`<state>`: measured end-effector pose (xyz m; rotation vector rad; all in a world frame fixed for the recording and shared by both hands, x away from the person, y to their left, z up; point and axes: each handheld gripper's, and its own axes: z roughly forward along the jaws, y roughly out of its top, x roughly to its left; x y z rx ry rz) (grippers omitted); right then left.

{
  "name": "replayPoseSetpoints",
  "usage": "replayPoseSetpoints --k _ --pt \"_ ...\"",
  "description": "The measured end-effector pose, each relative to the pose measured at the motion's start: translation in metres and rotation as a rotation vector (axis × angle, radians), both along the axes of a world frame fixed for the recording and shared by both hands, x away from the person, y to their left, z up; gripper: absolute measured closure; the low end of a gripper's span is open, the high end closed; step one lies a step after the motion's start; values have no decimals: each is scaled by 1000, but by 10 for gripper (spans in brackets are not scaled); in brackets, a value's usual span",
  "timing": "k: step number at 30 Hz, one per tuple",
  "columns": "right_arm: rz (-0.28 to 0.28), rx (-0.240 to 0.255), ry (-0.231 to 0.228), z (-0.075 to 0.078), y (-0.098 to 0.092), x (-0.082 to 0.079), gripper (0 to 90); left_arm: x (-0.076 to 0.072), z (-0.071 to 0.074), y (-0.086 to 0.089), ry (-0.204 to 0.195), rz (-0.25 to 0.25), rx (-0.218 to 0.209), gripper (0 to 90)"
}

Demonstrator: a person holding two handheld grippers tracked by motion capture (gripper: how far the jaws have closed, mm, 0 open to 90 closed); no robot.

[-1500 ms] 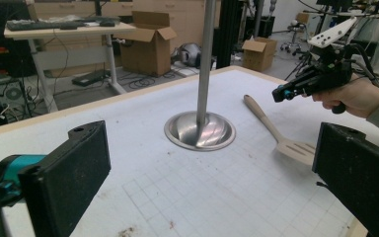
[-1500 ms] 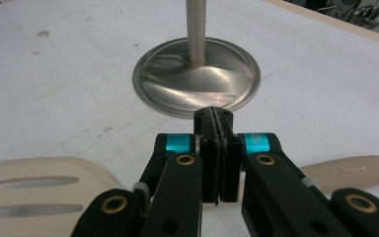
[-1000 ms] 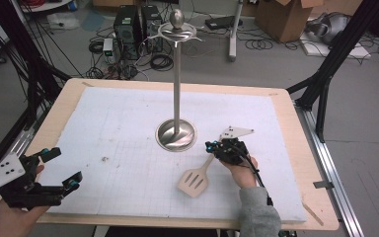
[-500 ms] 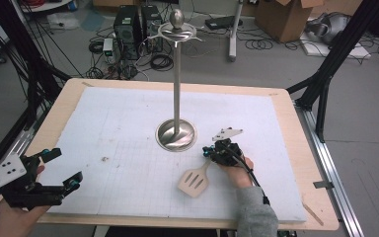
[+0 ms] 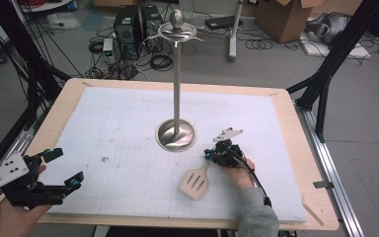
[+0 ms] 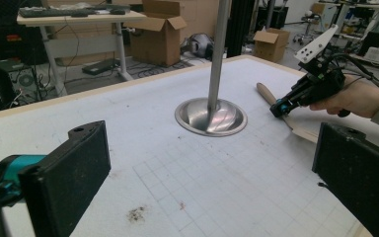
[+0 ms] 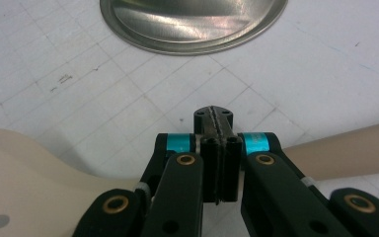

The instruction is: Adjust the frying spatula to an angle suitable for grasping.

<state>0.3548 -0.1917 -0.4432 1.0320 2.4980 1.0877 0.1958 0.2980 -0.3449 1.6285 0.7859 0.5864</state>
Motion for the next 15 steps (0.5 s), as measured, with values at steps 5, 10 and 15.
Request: replayPoseSetpoints --k 5,10,15 --pt "-9 33 -13 -2 -4 -3 900 2 -1 -1 6 -5 0 17" --pt "-12 5 -34 -1 -4 -6 900 4 -1 -2 8 -11 0 17" --pt "-17 1 -40 -1 -5 -9 900 6 -1 -2 10 -17 -5 18"
